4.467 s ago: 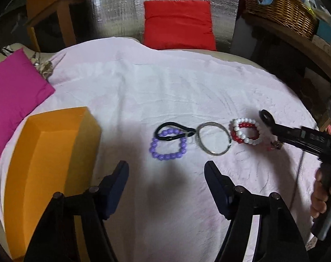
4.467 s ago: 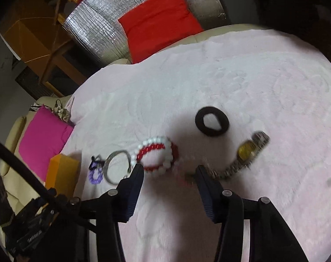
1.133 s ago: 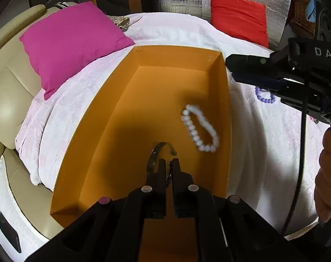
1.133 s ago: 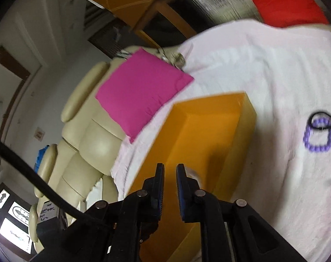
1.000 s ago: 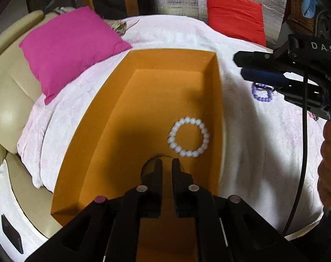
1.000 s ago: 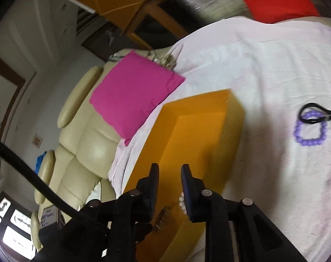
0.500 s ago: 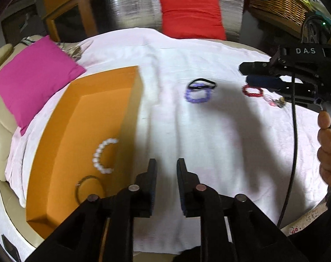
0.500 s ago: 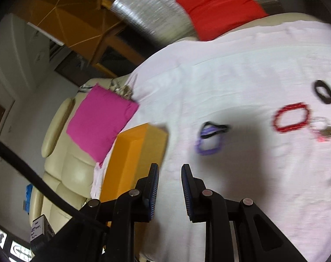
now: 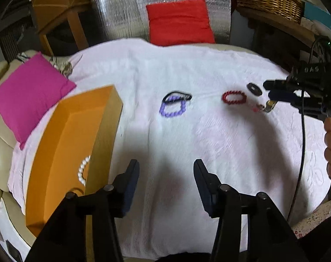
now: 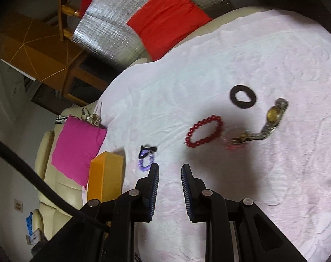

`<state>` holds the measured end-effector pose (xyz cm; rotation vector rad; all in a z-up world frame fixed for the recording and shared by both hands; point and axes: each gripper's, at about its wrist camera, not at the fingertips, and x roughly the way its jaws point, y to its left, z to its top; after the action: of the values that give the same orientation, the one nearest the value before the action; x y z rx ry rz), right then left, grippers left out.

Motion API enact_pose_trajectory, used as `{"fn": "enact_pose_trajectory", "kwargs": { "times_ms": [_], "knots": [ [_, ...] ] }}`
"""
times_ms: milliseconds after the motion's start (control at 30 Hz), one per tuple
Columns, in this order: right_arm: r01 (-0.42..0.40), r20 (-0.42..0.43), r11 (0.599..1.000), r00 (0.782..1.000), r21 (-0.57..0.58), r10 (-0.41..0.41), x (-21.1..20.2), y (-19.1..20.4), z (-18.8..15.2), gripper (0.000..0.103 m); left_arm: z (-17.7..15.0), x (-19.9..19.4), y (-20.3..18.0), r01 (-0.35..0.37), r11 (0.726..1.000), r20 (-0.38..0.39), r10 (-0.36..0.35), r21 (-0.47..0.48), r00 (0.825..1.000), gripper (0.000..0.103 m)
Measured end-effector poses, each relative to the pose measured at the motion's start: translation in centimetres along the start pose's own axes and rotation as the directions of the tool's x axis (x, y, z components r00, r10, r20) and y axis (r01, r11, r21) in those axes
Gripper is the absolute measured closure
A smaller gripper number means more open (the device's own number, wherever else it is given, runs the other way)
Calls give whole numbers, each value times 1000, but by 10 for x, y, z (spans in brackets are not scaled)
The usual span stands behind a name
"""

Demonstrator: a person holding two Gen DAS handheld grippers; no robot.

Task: Organize jewelry
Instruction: 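Move both tools back toward the remaining jewelry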

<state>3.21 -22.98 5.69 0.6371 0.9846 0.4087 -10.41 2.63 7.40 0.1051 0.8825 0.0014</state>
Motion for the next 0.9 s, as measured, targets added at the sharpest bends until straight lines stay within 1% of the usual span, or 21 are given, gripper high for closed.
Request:
{"fn": "enact_pose_trajectory", "kwargs": {
  "times_ms": [100, 167, 200, 467, 900],
  "knots": [
    [5, 10, 1000, 1000, 8, -5, -6, -6, 2, 78, 6, -7, -7, -4, 1000, 25, 4, 13, 1000, 48],
    [8, 13, 1000, 1000, 16, -8, -11, -11, 2, 78, 9, -11, -12, -15, 1000, 38, 14, 25, 999, 43],
    [9, 13, 1000, 1000, 19, -9, -12, -12, 3, 78, 11, -12, -15, -20, 999, 45, 19, 32, 999, 42],
    [11, 22, 998, 1000, 54, -12, -21, -26, 8, 78, 21, -16, -30, -51, 996, 64, 47, 68, 997, 42],
    [15, 42, 993, 999, 114, -20, -40, -51, 17, 78, 35, -11, -57, -46, 991, 71, 38, 124, 997, 42]
  ]
}}
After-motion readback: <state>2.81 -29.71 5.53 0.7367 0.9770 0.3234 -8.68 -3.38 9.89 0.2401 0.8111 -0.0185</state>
